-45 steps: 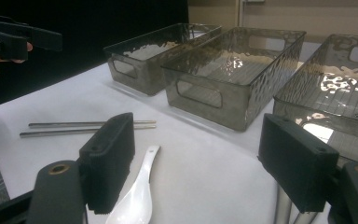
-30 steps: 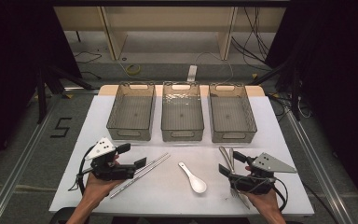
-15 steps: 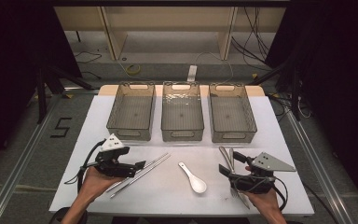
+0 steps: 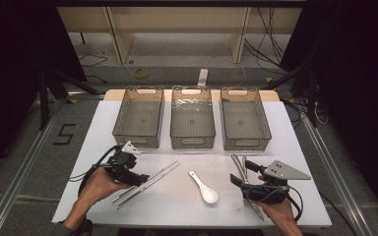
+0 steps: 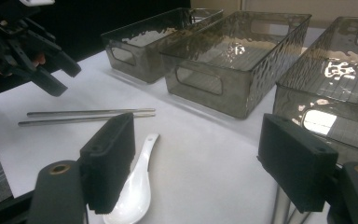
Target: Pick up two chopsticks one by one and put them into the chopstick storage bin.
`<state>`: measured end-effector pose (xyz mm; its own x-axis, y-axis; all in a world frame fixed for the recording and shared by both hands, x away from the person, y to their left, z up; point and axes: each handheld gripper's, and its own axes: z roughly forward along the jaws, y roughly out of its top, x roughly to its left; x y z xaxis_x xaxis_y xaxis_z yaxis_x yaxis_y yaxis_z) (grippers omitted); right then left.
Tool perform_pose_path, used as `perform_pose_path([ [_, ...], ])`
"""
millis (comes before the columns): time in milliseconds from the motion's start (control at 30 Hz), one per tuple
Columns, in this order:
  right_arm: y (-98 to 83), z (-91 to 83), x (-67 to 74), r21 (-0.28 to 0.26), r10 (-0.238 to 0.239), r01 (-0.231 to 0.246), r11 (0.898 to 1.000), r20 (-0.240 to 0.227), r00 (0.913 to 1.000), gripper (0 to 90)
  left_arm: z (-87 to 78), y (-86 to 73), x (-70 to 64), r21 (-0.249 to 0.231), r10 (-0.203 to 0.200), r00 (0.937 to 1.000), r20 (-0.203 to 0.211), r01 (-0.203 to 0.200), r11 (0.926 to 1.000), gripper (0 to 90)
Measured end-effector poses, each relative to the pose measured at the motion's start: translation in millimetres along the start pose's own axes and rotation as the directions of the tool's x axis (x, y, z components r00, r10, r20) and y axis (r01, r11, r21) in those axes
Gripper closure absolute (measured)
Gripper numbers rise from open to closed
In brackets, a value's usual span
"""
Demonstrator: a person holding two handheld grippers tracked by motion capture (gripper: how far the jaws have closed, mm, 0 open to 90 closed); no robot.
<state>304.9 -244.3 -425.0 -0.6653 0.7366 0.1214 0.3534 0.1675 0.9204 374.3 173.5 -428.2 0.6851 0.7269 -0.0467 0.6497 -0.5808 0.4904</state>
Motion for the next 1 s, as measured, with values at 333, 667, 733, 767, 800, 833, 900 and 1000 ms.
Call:
perform_pose_path([
  [333, -0.4, 0.9, -0.6, 0.010, 0.001, -0.001, 1.000, -0.004, 1.0000, 28.1, 16.6, 9.1, -2.3, 0.155, 0.040, 0.9989, 0.024, -0.043, 0.9869, 49.7],
  [667, -0.6, 1.9, -1.0, 0.018, 0.004, -0.004, 1.000, -0.009, 1.0000, 28.1, 26.3, 5.7, -0.3, 0.230, 0.051, 0.9981, 0.036, -0.058, 0.9714, 65.4],
  [733, -0.6, 2.1, -1.0, 0.018, 0.005, -0.005, 1.000, -0.009, 0.9999, 28.3, 27.1, 6.0, -0.7, 0.230, 0.050, 0.9979, 0.041, -0.058, 0.9715, 67.2],
  [767, -0.7, 2.2, -1.1, 0.019, 0.005, -0.004, 1.000, -0.010, 0.9999, 28.3, 27.7, 6.2, -0.7, 0.237, 0.057, 0.9975, 0.043, -0.066, 0.9693, 68.5],
  [800, -0.7, 2.2, -1.1, 0.020, 0.005, -0.004, 1.000, -0.011, 0.9999, 28.3, 28.5, 6.4, -0.7, 0.242, 0.063, 0.9971, 0.044, -0.072, 0.9676, 69.4],
  [833, -0.7, 2.2, -1.2, 0.021, 0.005, -0.005, 1.000, -0.011, 0.9999, 28.3, 30.9, 6.5, -1.4, 0.246, 0.063, 0.9968, 0.050, -0.073, 0.9665, 70.1],
  [900, -0.7, 2.2, -1.4, 0.020, 0.005, -0.005, 1.000, -0.011, 0.9999, 28.5, 32.0, 6.6, -1.8, 0.253, 0.063, 0.9967, 0.052, -0.074, 0.9646, 72.2],
  [1000, -0.8, 2.2, -1.5, 0.019, 0.006, -0.006, 1.000, -0.011, 0.9999, 28.5, 34.4, 6.4, -2.6, 0.259, 0.069, 0.9962, 0.054, -0.081, 0.9624, 74.0],
])
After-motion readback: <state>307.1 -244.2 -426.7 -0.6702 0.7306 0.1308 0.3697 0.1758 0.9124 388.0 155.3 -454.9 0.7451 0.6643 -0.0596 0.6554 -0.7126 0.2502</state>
